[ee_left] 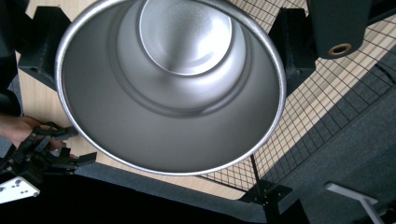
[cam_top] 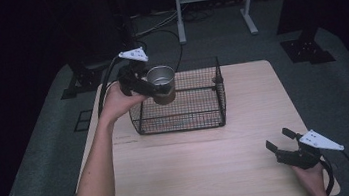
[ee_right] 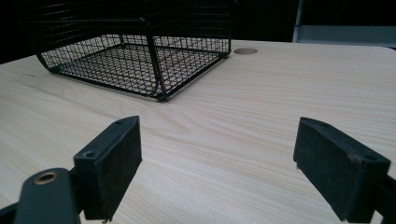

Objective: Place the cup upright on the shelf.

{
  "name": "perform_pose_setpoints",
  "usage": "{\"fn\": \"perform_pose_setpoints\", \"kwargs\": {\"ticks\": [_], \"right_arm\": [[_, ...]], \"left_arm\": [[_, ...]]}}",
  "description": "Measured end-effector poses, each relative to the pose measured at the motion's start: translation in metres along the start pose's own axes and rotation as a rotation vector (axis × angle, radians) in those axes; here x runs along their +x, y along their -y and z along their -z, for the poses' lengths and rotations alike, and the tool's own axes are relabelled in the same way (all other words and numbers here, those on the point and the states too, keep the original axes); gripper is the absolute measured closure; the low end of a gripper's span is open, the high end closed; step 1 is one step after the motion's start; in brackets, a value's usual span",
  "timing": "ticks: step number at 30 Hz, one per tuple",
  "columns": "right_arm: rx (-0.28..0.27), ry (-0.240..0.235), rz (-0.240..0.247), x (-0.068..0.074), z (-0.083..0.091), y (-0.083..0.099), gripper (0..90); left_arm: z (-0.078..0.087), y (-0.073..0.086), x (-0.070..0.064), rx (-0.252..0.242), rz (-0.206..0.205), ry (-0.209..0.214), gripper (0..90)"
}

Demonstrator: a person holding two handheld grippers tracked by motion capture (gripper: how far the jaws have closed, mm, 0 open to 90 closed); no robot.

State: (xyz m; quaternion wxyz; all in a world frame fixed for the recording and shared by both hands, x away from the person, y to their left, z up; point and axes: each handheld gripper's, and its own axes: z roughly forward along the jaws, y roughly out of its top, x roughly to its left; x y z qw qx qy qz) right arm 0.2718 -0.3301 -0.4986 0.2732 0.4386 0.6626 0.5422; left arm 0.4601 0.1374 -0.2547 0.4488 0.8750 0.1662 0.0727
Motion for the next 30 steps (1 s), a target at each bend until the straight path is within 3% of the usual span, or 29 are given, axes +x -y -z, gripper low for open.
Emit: {"fn": "perform_pose_setpoints", "kwargs": {"ticks": [16, 30], "right_arm": [[0.002, -0.007, -0.002, 0.0, 0.0, 0.0, 14.5], [0.001, -0.009, -0.005, 0.0, 0.0, 0.0, 14.5]], "left_arm": [[-0.026, -0.025, 0.029, 0.037, 0.022, -0.037, 17.7], [-0.051, -0.017, 0.046, 0.059, 0.071, -0.038, 17.6]]}}
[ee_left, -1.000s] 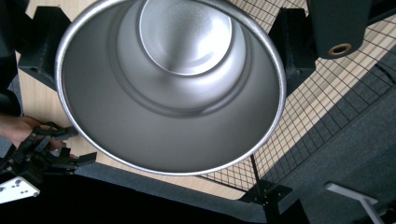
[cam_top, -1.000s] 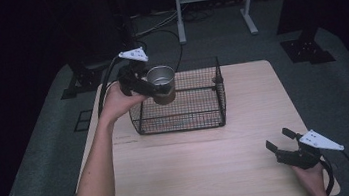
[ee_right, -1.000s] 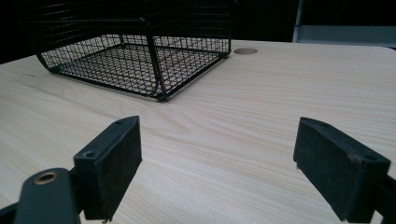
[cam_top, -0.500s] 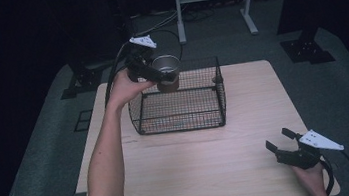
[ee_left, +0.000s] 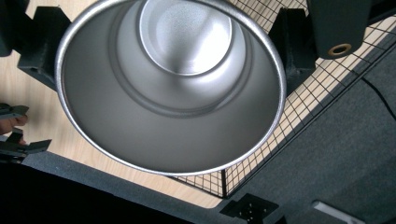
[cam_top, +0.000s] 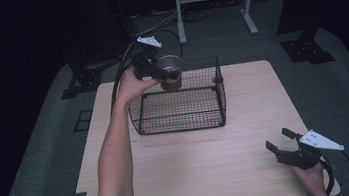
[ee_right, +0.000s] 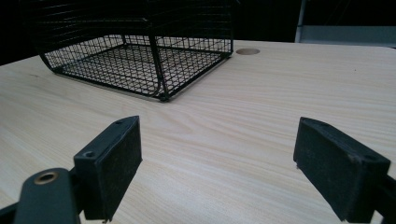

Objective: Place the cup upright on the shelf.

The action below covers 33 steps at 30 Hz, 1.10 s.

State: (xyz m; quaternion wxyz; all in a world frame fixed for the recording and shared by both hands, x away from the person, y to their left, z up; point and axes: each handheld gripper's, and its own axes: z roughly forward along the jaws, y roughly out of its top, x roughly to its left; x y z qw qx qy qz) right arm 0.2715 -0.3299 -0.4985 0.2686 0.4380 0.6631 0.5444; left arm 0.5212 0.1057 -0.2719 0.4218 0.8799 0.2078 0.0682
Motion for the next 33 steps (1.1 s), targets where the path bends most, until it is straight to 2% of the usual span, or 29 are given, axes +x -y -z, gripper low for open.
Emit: {"fn": "perform_pose_setpoints", "kwargs": {"ticks": [10, 16, 21, 33], "right_arm": [[-0.003, -0.002, 0.004, 0.0, 0.0, 0.0, 14.5], [-0.003, -0.004, 0.003, 0.0, 0.0, 0.0, 14.5], [-0.003, -0.006, 0.003, -0.001, 0.0, 0.0, 14.6], [-0.005, -0.01, 0.0, -0.001, 0.001, 0.0, 14.6]], "left_arm": [[-0.023, 0.005, 0.007, 0.034, 0.024, 0.008, 17.6], [-0.043, 0.011, 0.01, 0.078, 0.037, 0.017, 17.6], [-0.054, 0.015, 0.011, 0.096, 0.044, 0.025, 17.6], [-0.081, 0.021, 0.01, 0.157, 0.047, 0.011, 17.6]]}}
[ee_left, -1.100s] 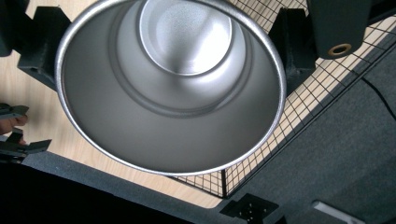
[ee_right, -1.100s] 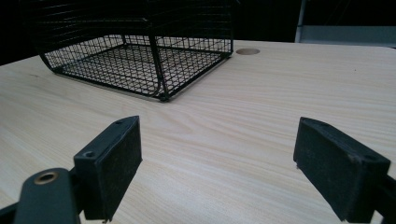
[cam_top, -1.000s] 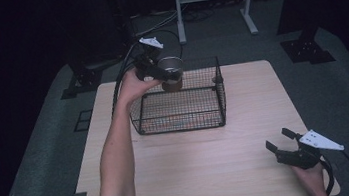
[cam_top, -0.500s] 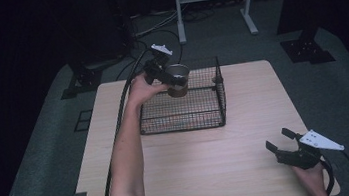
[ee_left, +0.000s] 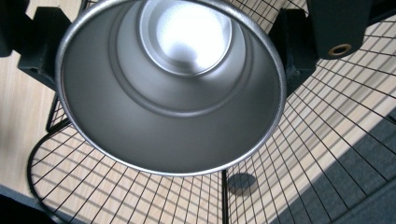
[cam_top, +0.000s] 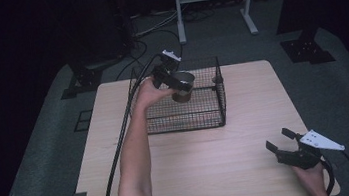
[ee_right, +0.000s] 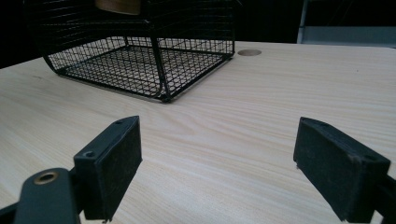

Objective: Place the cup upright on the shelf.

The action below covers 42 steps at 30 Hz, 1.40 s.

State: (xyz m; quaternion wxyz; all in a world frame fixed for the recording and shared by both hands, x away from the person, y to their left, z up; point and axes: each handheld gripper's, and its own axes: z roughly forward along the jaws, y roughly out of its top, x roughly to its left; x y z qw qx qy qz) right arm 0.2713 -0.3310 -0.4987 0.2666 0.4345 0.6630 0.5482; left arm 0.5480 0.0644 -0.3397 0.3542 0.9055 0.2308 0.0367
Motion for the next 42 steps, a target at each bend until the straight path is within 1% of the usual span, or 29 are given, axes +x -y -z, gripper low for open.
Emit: {"fn": "perform_pose_setpoints", "kwargs": {"ticks": [7, 8, 9, 10, 11, 12, 14, 15, 20, 31, 36, 42], "right_arm": [[-0.001, -0.001, -0.003, 0.0, 0.0, 0.0, 14.5], [-0.001, 0.0, -0.002, 0.0, 0.0, 0.0, 14.5], [-0.001, 0.0, -0.002, 0.0, 0.0, 0.0, 14.6], [-0.001, 0.0, -0.002, 0.0, 0.0, 0.0, 14.6], [-0.001, -0.001, -0.003, 0.0, 0.0, 0.0, 14.6], [-0.001, -0.001, -0.003, 0.0, 0.0, 0.0, 14.6], [-0.001, -0.001, -0.002, 0.0, 0.0, 0.0, 14.5], [-0.001, -0.001, -0.001, 0.0, 0.0, 0.0, 14.6], [-0.001, -0.001, -0.002, 0.0, 0.0, 0.0, 14.6], [-0.001, -0.003, -0.001, 0.0, 0.0, 0.0, 14.5], [-0.001, -0.003, -0.002, 0.0, 0.0, 0.0, 14.5], [-0.001, -0.003, -0.002, 0.0, 0.0, 0.0, 14.5]], "left_arm": [[-0.01, 0.004, 0.001, 0.034, 0.008, -0.005, 17.6], [-0.011, 0.005, 0.002, 0.031, 0.006, -0.006, 17.6], [-0.013, 0.008, 0.003, 0.022, 0.016, -0.008, 17.6], [-0.013, 0.008, 0.003, 0.022, 0.016, -0.008, 17.6], [-0.016, 0.011, 0.005, 0.033, 0.02, -0.014, 17.6], [-0.016, 0.011, 0.005, 0.033, 0.02, -0.014, 17.6], [-0.02, 0.014, 0.005, 0.051, 0.029, -0.014, 17.6], [-0.022, 0.014, 0.005, 0.065, 0.02, -0.015, 17.6], [-0.029, 0.016, 0.005, 0.071, 0.023, -0.014, 17.6], [-0.045, 0.025, 0.009, 0.124, 0.05, -0.027, 17.6], [-0.048, 0.027, 0.01, 0.136, 0.054, -0.038, 17.6], [-0.052, 0.029, 0.012, 0.155, 0.063, -0.03, 17.5]]}}
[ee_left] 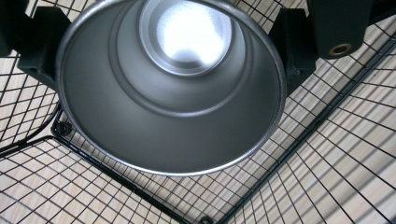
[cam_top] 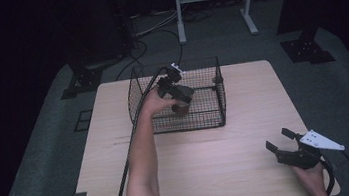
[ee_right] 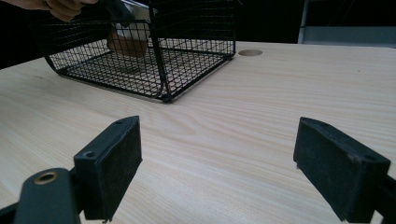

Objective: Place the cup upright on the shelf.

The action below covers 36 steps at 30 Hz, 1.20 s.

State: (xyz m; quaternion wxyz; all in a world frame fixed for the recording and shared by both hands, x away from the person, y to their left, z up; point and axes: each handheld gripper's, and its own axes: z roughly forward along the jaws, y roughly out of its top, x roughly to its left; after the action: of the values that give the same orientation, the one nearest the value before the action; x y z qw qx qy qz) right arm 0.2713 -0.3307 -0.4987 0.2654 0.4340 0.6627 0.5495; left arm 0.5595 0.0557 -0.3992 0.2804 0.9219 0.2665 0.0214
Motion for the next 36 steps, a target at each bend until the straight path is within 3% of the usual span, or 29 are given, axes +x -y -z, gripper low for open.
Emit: {"fn": "perform_pose_setpoints", "kwargs": {"ticks": [13, 16, 36], "right_arm": [[0.0, 0.0, 0.0, 0.0, 0.0, 0.0, 14.5], [0.0, -0.001, 0.0, 0.0, 0.0, 0.0, 14.6], [0.0, -0.001, 0.0, 0.0, 0.0, 0.0, 14.5]], "left_arm": [[-0.012, 0.001, -0.001, 0.028, -0.02, -0.023, 17.6], [-0.014, 0.003, 0.001, 0.035, -0.018, -0.012, 17.5], [-0.006, 0.008, 0.001, 0.077, -0.018, 0.007, 14.8]]}}
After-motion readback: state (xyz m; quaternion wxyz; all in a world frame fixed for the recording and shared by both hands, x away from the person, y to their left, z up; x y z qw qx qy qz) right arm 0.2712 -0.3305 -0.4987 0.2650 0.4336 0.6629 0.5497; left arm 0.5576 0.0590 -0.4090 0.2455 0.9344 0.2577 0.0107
